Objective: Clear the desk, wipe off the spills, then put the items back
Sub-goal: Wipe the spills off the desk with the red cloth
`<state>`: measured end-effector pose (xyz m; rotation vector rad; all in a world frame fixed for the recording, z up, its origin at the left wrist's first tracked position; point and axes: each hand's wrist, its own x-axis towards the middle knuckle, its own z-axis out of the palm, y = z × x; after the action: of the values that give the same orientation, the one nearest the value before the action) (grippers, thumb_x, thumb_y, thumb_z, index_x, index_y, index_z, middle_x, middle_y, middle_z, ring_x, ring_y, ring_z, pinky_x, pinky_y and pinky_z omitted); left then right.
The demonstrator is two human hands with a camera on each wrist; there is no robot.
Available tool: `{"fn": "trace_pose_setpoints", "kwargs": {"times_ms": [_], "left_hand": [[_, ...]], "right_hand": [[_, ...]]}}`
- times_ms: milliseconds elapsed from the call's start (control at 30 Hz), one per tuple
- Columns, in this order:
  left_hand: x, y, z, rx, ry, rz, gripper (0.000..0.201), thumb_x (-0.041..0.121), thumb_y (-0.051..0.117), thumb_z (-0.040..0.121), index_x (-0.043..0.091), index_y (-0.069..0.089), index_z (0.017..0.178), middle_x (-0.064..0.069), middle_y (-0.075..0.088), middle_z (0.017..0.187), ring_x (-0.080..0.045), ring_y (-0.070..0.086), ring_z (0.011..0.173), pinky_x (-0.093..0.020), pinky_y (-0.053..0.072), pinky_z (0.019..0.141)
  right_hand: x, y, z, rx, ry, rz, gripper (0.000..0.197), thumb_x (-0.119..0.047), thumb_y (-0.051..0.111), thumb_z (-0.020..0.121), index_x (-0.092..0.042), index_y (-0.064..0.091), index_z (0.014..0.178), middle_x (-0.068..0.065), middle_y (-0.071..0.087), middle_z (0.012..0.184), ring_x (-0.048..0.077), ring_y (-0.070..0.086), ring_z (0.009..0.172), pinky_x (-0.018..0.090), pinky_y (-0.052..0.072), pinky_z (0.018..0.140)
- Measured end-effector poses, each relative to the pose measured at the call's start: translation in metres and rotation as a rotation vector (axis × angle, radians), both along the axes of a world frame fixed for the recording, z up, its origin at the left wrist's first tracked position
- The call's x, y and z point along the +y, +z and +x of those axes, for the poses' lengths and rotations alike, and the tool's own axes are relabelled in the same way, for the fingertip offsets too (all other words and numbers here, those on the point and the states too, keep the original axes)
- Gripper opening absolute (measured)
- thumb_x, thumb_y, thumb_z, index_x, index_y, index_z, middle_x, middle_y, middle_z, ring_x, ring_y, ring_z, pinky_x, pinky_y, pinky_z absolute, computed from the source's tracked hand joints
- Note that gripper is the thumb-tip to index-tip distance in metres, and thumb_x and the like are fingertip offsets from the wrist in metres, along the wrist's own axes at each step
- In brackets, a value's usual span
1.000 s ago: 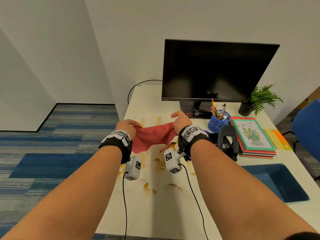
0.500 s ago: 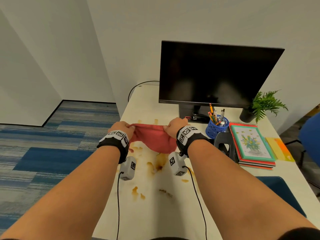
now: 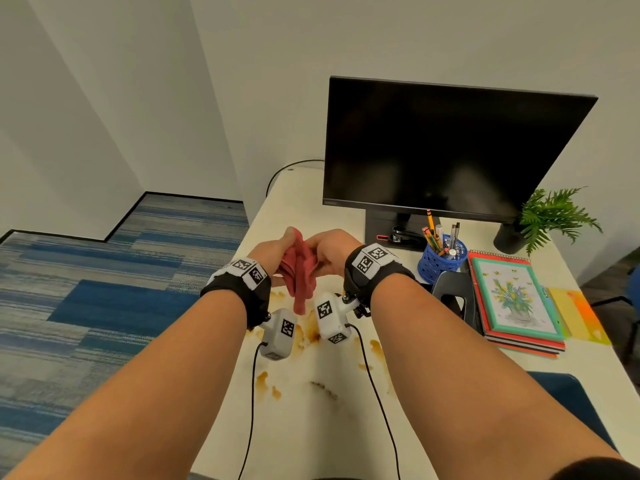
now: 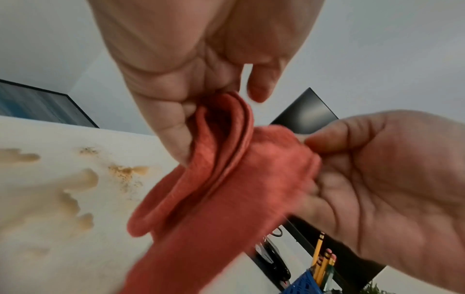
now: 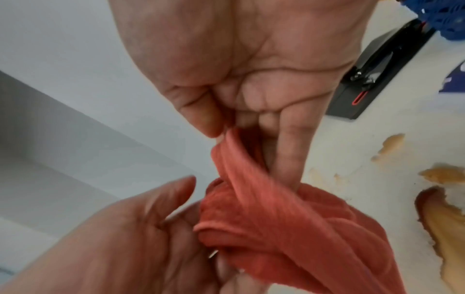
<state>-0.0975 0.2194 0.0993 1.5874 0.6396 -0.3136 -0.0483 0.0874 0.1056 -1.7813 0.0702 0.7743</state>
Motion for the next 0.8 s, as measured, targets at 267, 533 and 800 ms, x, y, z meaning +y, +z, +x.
{"fn": "trace_pose_setpoints", "kwargs": {"times_ms": [267,533,800], "left_hand": [[0.013,-0.007,-0.003,-0.055,-0.126,0.064,0.022,-0.001,0.055,0.085,0.015,0.065,0.095,-0.007,0.064,0.082,-0.019,0.060,0.076,-0.041,0.055,0.085],[0.045,-0.006,0.003,-0.025,-0.207,0.072,0.035,-0.010,0.042,0.080,0.016,0.063,0.088,-0.007,0.056,0.078,-0.019,0.052,0.070,-0.036,0.050,0.077],[0.103,-0.017,0.025,0.007,-0.261,0.235,0.050,0.004,0.049,0.086,0.022,0.053,0.133,-0.005,0.061,0.117,-0.025,0.057,0.106,-0.039,0.050,0.083]], "right_hand": [[0.003,-0.012,-0.004,-0.110,0.096,0.003,0.036,0.014,0.050,0.086,-0.007,0.069,0.109,0.007,0.067,0.092,0.029,0.067,0.097,0.039,0.055,0.091],[0.020,-0.016,0.000,-0.348,0.261,-0.421,0.055,-0.009,0.060,0.086,-0.019,0.045,0.138,0.006,0.048,0.140,0.026,0.051,0.125,0.032,0.044,0.097],[0.059,-0.013,0.008,-0.398,0.127,-0.458,0.030,-0.031,0.063,0.089,-0.012,0.063,0.112,0.008,0.064,0.116,0.022,0.058,0.099,0.030,0.046,0.086]]}}
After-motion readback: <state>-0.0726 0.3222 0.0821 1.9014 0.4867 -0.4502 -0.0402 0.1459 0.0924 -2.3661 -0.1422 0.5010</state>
